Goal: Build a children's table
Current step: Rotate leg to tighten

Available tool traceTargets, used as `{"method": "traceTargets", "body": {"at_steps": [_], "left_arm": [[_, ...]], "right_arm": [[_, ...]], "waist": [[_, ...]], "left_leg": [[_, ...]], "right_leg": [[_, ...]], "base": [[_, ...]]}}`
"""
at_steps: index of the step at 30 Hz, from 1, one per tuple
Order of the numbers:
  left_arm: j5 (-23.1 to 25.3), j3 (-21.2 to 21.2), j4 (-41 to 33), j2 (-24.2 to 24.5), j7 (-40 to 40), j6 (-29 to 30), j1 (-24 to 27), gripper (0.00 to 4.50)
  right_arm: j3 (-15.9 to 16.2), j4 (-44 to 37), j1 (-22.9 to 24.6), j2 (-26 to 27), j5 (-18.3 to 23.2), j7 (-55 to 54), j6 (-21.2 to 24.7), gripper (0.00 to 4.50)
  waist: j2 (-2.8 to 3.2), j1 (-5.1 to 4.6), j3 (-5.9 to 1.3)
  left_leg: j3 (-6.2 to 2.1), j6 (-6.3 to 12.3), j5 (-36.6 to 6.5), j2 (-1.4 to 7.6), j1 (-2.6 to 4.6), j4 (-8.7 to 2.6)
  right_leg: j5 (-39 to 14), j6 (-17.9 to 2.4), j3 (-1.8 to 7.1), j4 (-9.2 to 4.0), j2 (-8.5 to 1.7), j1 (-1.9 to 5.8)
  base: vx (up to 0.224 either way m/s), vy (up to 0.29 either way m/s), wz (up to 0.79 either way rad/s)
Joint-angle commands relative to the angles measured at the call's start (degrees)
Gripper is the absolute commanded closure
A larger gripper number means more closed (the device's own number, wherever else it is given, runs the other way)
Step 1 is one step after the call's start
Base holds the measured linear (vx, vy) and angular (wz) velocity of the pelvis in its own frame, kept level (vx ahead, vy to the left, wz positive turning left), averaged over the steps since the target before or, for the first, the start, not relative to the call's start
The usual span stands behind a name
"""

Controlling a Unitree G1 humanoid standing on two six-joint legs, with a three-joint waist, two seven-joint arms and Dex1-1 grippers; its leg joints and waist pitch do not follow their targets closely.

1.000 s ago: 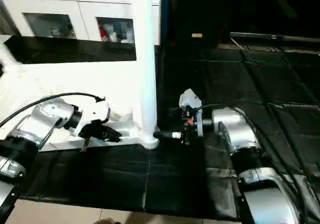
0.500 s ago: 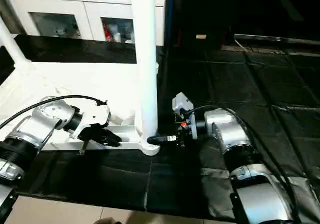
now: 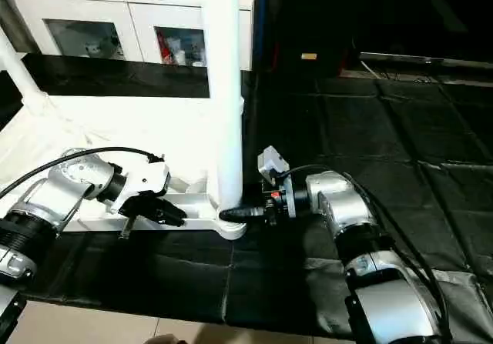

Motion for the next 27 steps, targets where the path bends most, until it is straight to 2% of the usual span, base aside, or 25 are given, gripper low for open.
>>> {"method": "traceTargets", "body": {"at_steps": [1, 3, 5, 6, 7, 8, 9, 11, 12, 14, 15, 17, 18, 19, 20, 21, 22, 23, 27], "left_arm": [[1.3, -1.6, 0.3, 0.0, 0.2, 0.7, 0.9, 4.50], [1.6, -1.3, 0.7, -0.3, 1.8, 1.8, 0.9, 4.50], [1.9, -0.2, 1.9, -1.9, 6.1, 4.5, 0.2, 4.50], [1.9, -0.2, 1.9, -1.9, 6.1, 4.5, 0.2, 4.50], [1.7, 0.8, 2.6, -3.2, 8.9, 6.5, -0.3, 4.50], [0.4, 3.5, 4.3, -6.6, 15.3, 10.4, -1.5, 4.50], [0.2, 4.1, 4.6, -7.3, 16.7, 11.3, -1.8, 4.50], [-0.3, 5.5, 5.8, -9.3, 20.5, 13.1, -2.6, 4.50], [-0.5, 6.7, 7.8, -11.5, 25.2, 14.3, -3.9, 4.50], [-0.6, 7.9, 10.8, -14.1, 30.6, 15.3, -5.9, 4.50], [-0.6, 7.9, 10.8, -14.1, 30.6, 15.3, -5.9, 4.50], [-1.1, 9.0, 12.5, -15.9, 34.0, 15.7, -7.4, 4.50], [-1.5, 10.2, 13.8, -17.4, 36.9, 15.8, -8.7, 4.50], [-1.7, 10.9, 14.7, -18.4, 38.7, 15.8, -9.6, 4.50], [-1.7, 11.3, 15.3, -19.1, 39.8, 15.9, -10.3, 4.50], [-1.7, 11.4, 15.4, -19.4, 40.0, 15.5, -10.6, 4.50], [-1.7, 11.6, 15.5, -19.7, 40.2, 15.4, -10.8, 4.50], [-1.6, 11.6, 15.3, -19.8, 39.9, 15.5, -10.8, 4.50], [-1.1, 10.6, 14.9, -19.1, 37.7, 13.8, -10.3, 4.50]], "right_arm": [[-0.2, -0.3, -0.5, 0.7, 0.6, -0.2, -0.5, 2.26], [-0.8, 0.1, -0.3, 1.0, 0.0, -3.1, -1.1, 2.36], [-1.7, 0.9, -0.2, 1.5, -0.9, -8.5, -1.6, 2.42], [-1.7, 0.9, -0.2, 1.5, -0.9, -8.5, -1.6, 2.45], [-2.4, 1.4, -0.2, 2.0, -1.2, -12.1, -1.4, 2.48], [-3.8, 1.2, 0.1, 3.8, -1.6, -19.7, 0.3, 2.50], [-4.0, 1.2, 0.2, 4.2, -1.7, -21.4, 0.6, 2.52], [-4.6, 0.9, 0.5, 5.7, -2.3, -26.5, 1.3, 2.53], [-5.6, 1.3, 0.4, 7.7, -2.9, -34.2, 3.3, 2.55], [-6.9, 2.4, -0.3, 10.4, -3.4, -43.0, 4.8, 2.57], [-6.9, 2.4, -0.3, 10.4, -3.4, -43.0, 4.8, 2.57], [-7.0, 2.3, -0.5, 11.9, -3.8, -45.9, 4.7, 2.57], [-6.6, 2.0, -0.7, 13.3, -4.4, -48.2, 4.7, 2.57], [-6.2, 1.8, -0.8, 14.3, -4.9, -49.7, 4.5, 2.57], [-6.0, 1.7, -1.0, 15.0, -5.3, -50.8, 3.8, 2.57], [-6.1, 1.6, -1.1, 15.4, -5.2, -50.9, 3.2, 2.57], [-6.4, 1.3, -1.0, 15.8, -4.7, -50.7, 3.0, 2.57], [-6.5, 0.8, -0.8, 16.1, -4.4, -49.8, 2.3, 2.05], [-5.8, -1.3, 0.7, 15.7, -4.6, -48.0, 1.7, 1.81]], "waist": [[-0.04, -0.12, -4.37], [0.14, -0.23, -4.21], [-0.13, -0.45, -3.88], [-0.13, -0.45, -3.88], [-0.16, -0.37, -3.88], [-0.09, -0.70, -3.50], [-0.11, -0.76, -3.31], [-0.21, -0.95, -3.36], [-0.23, -1.45, -3.23], [-0.15, -2.26, -3.33], [-0.17, -2.59, -3.35], [0.04, -2.95, -3.42], [0.16, -3.41, -3.36], [0.22, -3.62, -3.33], [0.26, -3.64, -3.35], [0.30, -3.64, -3.37], [0.24, -3.66, -3.44], [0.23, -3.60, -3.45], [0.17, -3.24, -3.63]], "left_leg": [[-0.50, 2.28, -11.8, 2.15, 0.71, -3.70], [-0.52, 1.78, -12.6, 2.13, 0.73, -3.77], [-0.45, 1.01, -14.5, 1.87, 0.95, -3.83], [-0.45, 1.01, -14.5, 1.87, 0.95, -3.83], [-0.56, 0.79, -15.3, 1.82, 1.13, -3.83], [-0.37, 0.44, -15.9, 1.65, 1.30, -3.80], [-0.55, -0.32, -17.9, 1.48, 1.99, -3.74], [-0.76, -0.55, -18.4, 1.22, 1.90, -3.67], [-0.94, -0.66, -19.0, 1.08, 1.57, -3.83], [-1.14, -0.84, -20.8, 0.89, 2.08, -3.75], [-1.29, -0.59, -21.6, 0.88, 1.91, -3.85], [-1.41, -0.08, -22.2, 1.03, 1.73, -4.02], [-1.34, 0.25, -22.7, 1.02, 1.85, -4.11], [-1.36, 0.06, -23.6, 1.00, 2.34, -4.09], [-1.40, 0.19, -24.0, 0.98, 2.37, -4.13], [-1.44, 0.30, -24.1, 1.06, 2.36, -4.19], [-1.50, 0.67, -23.6, 1.15, 2.02, -4.41], [-1.51, 0.80, -23.4, 1.21, 1.96, -4.49], [-1.29, 1.36, -20.8, 1.38, 1.70, -4.72]], "right_leg": [[-15.2, -11.4, 3.58, -4.01, -4.32, 3.11], [-16.1, -11.3, 3.60, -4.09, -4.32, 3.01], [-20.5, -10.1, 3.54, -4.71, -4.31, 2.91], [-20.5, -10.1, 3.54, -4.71, -4.31, 2.91], [-23.3, -9.2, 3.47, -5.07, -4.46, 2.95], [-25.5, -8.5, 3.47, -5.48, -4.23, 2.59], [-29.7, -7.5, 3.16, -6.02, -4.28, 2.26], [-32.7, -5.9, 2.78, -6.40, -4.45, 2.56], [-34.6, -3.9, 2.44, -6.92, -4.25, 2.60], [-35.2, -3.2, 2.07, -7.38, -4.23, 2.34], [-35.3, -2.8, 1.72, -7.53, -4.31, 2.63], [-34.4, -2.6, 1.62, -7.65, -4.37, 2.82], [-32.9, -3.1, 1.52, -7.92, -4.20, 2.68], [-32.5, -3.6, 1.42, -8.00, -4.18, 2.46], [-32.4, -3.7, 1.34, -8.07, -4.20, 2.56], [-32.1, -3.7, 1.40, -8.07, -4.30, 2.63], [-30.8, -4.0, 1.48, -7.91, -4.37, 3.02], [-30.1, -4.2, 1.62, -7.85, -4.43, 3.05], [-24.5, -6.9, 2.65, -6.90, -4.52, 3.11]], "base": [[0.000, 0.000, 0.00], [0.000, 0.000, 0.00], [0.000, 0.000, 0.00], [0.000, 0.000, 0.00], [0.000, 0.000, 0.00], [0.000, 0.000, 0.00], [0.000, 0.000, 0.00], [0.000, 0.000, 0.00], [0.000, 0.000, 0.00], [-0.025, 0.013, -0.04], [0.000, 0.000, 0.00], [0.000, 0.000, 0.00], [0.000, 0.000, 0.00], [0.000, 0.000, 0.00], [0.000, 0.000, 0.00], [0.000, 0.000, 0.00], [0.000, 0.000, 0.00], [0.000, 0.000, 0.00], [0.000, 0.000, 0.00]]}}
